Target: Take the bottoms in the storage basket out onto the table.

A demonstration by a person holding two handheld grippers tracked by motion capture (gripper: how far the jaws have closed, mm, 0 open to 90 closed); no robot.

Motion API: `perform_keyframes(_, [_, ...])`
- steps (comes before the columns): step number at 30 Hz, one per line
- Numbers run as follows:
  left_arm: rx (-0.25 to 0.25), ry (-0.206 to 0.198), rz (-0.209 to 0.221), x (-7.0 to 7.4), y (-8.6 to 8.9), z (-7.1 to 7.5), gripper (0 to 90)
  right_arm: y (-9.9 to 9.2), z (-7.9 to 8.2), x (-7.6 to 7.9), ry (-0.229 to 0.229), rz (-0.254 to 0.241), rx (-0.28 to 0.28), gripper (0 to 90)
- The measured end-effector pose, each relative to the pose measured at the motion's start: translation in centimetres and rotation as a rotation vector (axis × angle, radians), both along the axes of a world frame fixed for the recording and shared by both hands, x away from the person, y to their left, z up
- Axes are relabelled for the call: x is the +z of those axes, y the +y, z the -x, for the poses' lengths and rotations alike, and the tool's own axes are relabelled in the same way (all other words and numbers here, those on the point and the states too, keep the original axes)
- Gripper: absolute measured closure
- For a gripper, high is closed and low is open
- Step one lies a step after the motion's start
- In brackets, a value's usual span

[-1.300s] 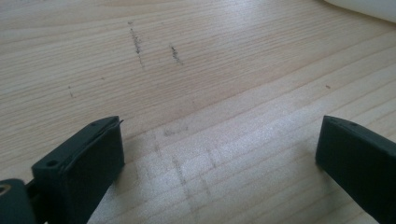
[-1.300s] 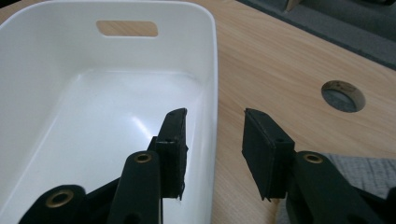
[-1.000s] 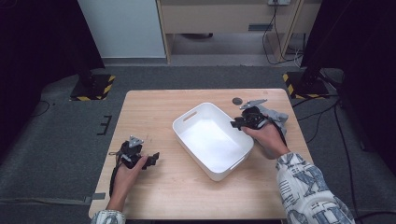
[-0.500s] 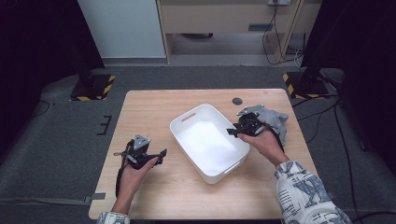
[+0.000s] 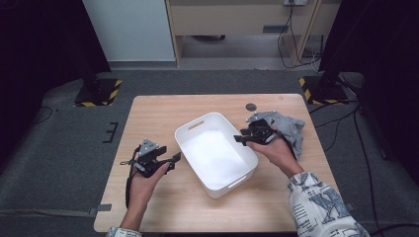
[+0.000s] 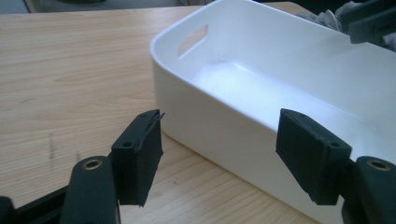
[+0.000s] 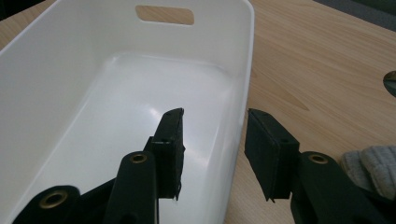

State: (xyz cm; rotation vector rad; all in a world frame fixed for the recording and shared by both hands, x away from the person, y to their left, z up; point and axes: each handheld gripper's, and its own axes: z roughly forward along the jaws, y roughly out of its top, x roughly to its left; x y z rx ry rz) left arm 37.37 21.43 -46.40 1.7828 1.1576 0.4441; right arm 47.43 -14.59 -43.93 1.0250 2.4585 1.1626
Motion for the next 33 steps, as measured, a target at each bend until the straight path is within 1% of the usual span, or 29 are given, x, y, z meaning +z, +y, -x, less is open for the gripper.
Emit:
perform_keyframes(1, [-0.011,0.004,0.001,0.0,-0.5,0.0,30.5,-0.1,0.0,0.0,-0.001,-0.001,0.0,57.5])
perform_keyframes(2, [-0.015,0.005,-0.009,0.0,-0.9,0.0,30.4,-0.4,0.0,0.1,0.001,0.004,0.003,57.6])
perform_keyframes(4, [-0.015,0.009,-0.018,0.0,-1.5,-0.1,29.8,-0.8,0.0,0.2,-0.007,-0.004,-0.005,58.9])
perform_keyframes(6, [-0.017,0.028,-0.012,0.0,-1.9,-0.2,30.6,-1.1,0.1,0.3,0.001,0.001,-0.002,60.5])
perform_keyframes(8, [-0.021,0.036,-0.03,-0.1,-2.2,-0.3,32.8,-1.3,0.1,0.3,0.013,-0.003,0.006,62.0])
perform_keyframes(9, [-0.016,0.041,-0.029,-0.1,-2.3,-0.4,33.0,-1.4,0.2,0.2,0.012,-0.001,0.016,62.3])
perform_keyframes(10, [-0.013,0.046,-0.021,-0.1,-2.3,-0.5,34.4,-1.3,0.3,0.2,0.015,-0.004,0.016,63.4])
perform_keyframes(12, [-0.025,0.05,-0.011,-0.2,-2.3,-0.8,41.3,-1.2,0.4,0.1,0.019,0.002,0.029,64.5])
perform_keyframes(15, [-0.039,0.059,-0.002,-0.3,-2.3,-1.1,45.3,-1.0,0.4,-0.1,0.02,0.012,0.039,65.4])
perform_keyframes(19, [-0.034,0.06,-0.025,0.1,-2.2,-1.6,50.6,-0.9,0.2,-0.3,0.025,0.026,0.042,70.8])
perform_keyframes(21, [-0.034,0.06,-0.045,0.2,-2.1,-1.9,52.9,-0.8,0.2,-0.4,0.027,0.032,0.037,74.6])
perform_keyframes(24, [-0.036,0.063,-0.047,0.3,-2.0,-2.4,55.2,-0.8,0.1,-0.6,0.027,0.034,0.026,78.5])
perform_keyframes(25, [-0.03,0.063,-0.041,0.3,-1.9,-2.6,55.9,-0.8,0.1,-0.6,0.022,0.036,0.024,79.5])
perform_keyframes(28, [-0.025,0.059,-0.053,0.4,-1.8,-3.3,59.7,-0.8,0.1,-0.7,0.028,0.029,0.015,80.5])
perform_keyframes(33, [-0.023,0.055,-0.087,0.7,-1.6,-4.7,66.4,-0.5,-0.1,-0.7,0.034,0.019,-0.007,80.5])
